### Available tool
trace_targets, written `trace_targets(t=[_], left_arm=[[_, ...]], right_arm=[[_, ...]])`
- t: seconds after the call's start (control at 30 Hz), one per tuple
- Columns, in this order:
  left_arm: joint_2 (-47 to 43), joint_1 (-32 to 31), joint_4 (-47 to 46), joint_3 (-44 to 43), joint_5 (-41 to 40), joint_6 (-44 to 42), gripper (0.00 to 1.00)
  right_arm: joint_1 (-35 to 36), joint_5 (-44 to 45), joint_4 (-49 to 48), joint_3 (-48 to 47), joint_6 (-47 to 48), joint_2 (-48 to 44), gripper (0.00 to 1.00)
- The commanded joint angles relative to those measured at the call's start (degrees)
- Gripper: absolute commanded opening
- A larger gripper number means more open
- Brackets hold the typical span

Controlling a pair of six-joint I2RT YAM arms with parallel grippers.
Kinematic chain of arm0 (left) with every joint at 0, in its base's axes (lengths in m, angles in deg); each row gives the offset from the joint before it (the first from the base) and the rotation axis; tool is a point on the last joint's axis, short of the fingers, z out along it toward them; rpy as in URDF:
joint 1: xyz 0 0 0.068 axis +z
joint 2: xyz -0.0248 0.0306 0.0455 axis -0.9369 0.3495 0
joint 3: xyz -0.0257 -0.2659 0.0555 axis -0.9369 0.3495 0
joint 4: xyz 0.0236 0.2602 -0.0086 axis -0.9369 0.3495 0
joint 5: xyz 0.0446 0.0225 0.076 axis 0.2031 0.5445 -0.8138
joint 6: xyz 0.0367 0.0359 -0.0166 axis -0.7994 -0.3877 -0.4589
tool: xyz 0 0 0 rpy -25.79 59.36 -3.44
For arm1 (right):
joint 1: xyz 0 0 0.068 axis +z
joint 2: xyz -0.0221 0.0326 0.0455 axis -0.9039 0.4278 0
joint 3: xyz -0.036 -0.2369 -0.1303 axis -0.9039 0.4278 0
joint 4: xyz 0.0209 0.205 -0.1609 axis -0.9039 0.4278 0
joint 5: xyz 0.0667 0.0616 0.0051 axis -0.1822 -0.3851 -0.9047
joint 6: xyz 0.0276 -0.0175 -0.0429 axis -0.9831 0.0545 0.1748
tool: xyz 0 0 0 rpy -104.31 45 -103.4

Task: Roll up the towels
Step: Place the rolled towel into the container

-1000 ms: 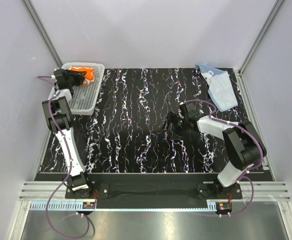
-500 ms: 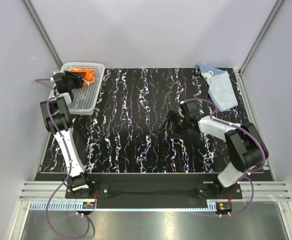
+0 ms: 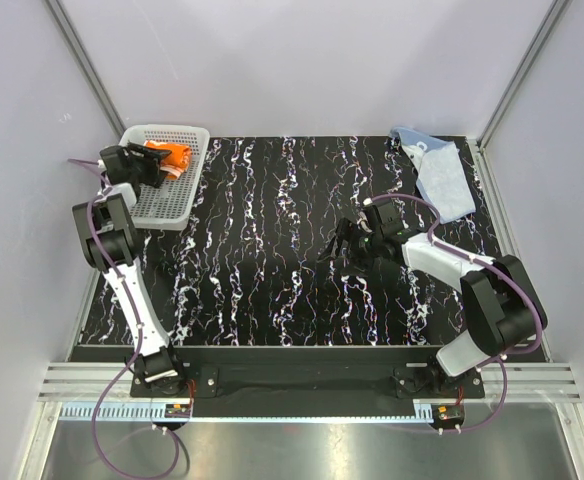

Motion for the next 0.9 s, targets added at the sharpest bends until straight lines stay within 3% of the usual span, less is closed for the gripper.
trace_targets(t=[0.0,0.5,0.67,0.87], left_arm=[[-1.93,0.64,12.98,-0.71,-0.95,-1.25,0.7],[-11.5,1.61,18.17,3.07,-2.44,-6.34,0.72],[-20.19,1.87,18.8,9.46,-3.15,-8.98,0.72],[-36.62,1.87,18.01,19.05,-2.11,-14.86,0.73]], right_arm=[[0.04,0.19,1.36,-0.21,0.6,-1.8,0.86],[0.04,2.92,5.92,-4.51,4.72,-2.68,0.86],[0.04,8.01,11.46,-10.92,7.62,-3.56,0.87],[-1.63,13.89,15.85,-19.71,9.82,-2.95,0.88]])
